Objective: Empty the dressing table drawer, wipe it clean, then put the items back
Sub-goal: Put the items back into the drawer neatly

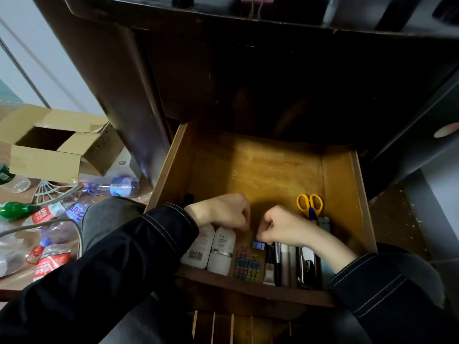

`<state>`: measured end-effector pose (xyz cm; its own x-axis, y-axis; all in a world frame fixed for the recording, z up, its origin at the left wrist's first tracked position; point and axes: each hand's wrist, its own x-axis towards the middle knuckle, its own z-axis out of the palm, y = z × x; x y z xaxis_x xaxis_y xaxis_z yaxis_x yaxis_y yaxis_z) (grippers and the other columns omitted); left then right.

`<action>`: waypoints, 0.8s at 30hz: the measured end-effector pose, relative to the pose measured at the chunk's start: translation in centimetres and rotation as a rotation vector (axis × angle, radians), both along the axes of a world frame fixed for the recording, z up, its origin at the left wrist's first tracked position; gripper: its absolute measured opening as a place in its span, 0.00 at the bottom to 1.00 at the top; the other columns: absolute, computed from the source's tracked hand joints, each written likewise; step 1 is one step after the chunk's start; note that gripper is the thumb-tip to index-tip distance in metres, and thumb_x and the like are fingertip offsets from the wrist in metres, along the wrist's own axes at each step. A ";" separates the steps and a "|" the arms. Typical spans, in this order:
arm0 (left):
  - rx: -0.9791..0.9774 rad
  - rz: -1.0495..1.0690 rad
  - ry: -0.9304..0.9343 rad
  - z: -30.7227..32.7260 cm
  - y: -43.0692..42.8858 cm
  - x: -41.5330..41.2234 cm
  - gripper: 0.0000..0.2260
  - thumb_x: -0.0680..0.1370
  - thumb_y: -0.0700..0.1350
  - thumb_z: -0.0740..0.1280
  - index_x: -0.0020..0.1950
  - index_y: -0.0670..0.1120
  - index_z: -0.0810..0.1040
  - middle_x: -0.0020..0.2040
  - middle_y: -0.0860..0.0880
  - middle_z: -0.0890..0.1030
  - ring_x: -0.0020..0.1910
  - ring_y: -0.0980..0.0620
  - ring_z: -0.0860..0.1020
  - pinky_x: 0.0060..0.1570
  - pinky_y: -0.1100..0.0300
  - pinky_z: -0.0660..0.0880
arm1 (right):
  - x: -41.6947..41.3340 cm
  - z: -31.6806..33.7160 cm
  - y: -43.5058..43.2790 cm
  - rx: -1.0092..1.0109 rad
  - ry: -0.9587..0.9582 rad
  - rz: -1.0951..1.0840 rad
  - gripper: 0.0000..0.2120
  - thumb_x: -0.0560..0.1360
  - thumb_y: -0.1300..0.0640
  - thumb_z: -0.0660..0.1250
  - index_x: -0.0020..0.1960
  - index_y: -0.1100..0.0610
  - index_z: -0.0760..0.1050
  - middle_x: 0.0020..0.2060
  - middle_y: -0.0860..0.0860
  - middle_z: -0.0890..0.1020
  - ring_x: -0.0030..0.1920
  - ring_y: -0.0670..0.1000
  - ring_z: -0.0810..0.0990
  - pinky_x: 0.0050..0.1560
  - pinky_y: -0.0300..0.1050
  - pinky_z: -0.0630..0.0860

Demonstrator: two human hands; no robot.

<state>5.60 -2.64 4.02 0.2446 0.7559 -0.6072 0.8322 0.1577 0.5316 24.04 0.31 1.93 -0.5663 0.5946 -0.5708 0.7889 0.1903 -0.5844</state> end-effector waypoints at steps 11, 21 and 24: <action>-0.173 -0.132 0.032 -0.3 -0.7 0.9 0.10 0.75 0.39 0.72 0.56 0.40 0.79 0.45 0.42 0.86 0.24 0.52 0.78 0.23 0.65 0.67 | -0.3 -0.1 -0.6 -0.043 -0.067 0.171 0.04 0.71 0.59 0.72 0.40 0.59 0.85 0.33 0.48 0.86 0.36 0.43 0.80 0.44 0.47 0.77; -0.140 -0.185 0.017 -0.3 -0.7 1.3 0.11 0.75 0.39 0.73 0.56 0.40 0.79 0.44 0.44 0.83 0.24 0.53 0.77 0.27 0.61 0.68 | -0.4 -0.7 -0.6 -0.050 -0.086 0.168 0.04 0.69 0.59 0.72 0.39 0.59 0.84 0.34 0.50 0.86 0.36 0.46 0.80 0.41 0.47 0.75; -0.132 -0.185 0.012 -0.3 -0.7 1.4 0.11 0.75 0.39 0.73 0.56 0.40 0.79 0.45 0.43 0.84 0.24 0.53 0.77 0.26 0.61 0.68 | -0.4 -0.7 -0.6 -0.050 -0.081 0.171 0.04 0.69 0.59 0.72 0.40 0.60 0.84 0.35 0.52 0.86 0.36 0.47 0.79 0.41 0.47 0.74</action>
